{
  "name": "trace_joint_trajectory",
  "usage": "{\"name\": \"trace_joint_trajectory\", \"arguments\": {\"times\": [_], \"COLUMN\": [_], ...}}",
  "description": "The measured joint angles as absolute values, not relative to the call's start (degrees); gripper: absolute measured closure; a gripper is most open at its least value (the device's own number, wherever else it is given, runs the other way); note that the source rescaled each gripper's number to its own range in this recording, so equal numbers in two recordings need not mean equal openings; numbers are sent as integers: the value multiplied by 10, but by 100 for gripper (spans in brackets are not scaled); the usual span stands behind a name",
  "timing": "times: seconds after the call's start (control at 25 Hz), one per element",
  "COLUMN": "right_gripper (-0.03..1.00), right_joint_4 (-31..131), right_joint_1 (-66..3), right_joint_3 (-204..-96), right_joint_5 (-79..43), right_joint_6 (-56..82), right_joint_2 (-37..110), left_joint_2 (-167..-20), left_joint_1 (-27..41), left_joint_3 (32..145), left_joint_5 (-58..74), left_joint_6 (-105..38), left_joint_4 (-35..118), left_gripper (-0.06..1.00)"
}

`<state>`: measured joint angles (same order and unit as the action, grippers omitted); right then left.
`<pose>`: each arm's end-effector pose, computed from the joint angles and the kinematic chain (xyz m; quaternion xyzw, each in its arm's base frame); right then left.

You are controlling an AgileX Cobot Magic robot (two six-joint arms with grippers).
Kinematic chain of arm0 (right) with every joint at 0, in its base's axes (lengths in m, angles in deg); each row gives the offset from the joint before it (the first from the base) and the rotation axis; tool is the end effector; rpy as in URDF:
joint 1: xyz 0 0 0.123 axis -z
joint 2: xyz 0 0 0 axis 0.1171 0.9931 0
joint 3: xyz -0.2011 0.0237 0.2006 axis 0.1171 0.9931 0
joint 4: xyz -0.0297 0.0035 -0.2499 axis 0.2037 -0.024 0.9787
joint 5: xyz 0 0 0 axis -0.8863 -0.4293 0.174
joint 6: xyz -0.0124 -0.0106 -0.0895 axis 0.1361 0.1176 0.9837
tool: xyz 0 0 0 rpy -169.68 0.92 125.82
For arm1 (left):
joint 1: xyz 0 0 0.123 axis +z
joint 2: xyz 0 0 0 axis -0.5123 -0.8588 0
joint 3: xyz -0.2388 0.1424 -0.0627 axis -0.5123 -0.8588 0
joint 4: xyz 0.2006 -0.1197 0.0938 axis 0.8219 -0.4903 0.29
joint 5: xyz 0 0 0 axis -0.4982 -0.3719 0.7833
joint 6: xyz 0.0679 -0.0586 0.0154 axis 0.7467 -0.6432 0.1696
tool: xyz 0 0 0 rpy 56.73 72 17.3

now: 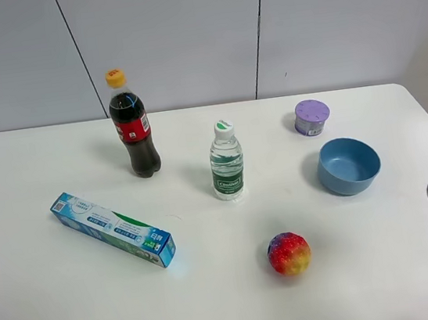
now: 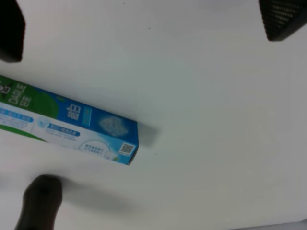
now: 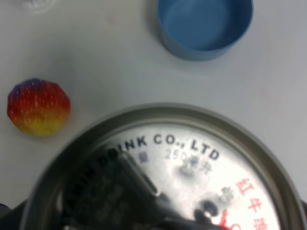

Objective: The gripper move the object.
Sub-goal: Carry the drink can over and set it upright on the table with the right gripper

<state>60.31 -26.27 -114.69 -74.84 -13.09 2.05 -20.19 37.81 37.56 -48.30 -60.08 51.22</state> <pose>0.0944 0.0300 0.3248 -0.1360 0.9439 0.0401 0.2984 -0.0053 -0.0059 0.2795 0.0069 0.8478 0.0359 0.5290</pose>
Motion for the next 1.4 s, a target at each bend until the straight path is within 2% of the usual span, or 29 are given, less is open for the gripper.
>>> {"name": "trace_joint_trajectory", "arguments": {"times": [0.44, 0.6, 1.0, 1.4], "right_gripper": [97, 97, 97, 97], "right_joint_4": [661, 670, 681, 686], "right_joint_1": [-263, -263, -263, -263], "right_joint_3": [-1007, -997, -997, -995], "right_joint_5": [-763, -712, -682, -493], "right_joint_6": [-131, -143, -214, -337], "right_joint_2": [-122, -121, 19, 178], "left_joint_2": [-202, -202, -202, -202], "left_joint_1": [378, 378, 378, 378], "left_joint_3": [376, 376, 376, 376], "left_joint_5": [-483, -483, -483, -483], "left_joint_6": [-601, -601, -601, -601], "left_joint_4": [512, 512, 512, 512], "left_gripper": [-6, -6, -6, -6]}}
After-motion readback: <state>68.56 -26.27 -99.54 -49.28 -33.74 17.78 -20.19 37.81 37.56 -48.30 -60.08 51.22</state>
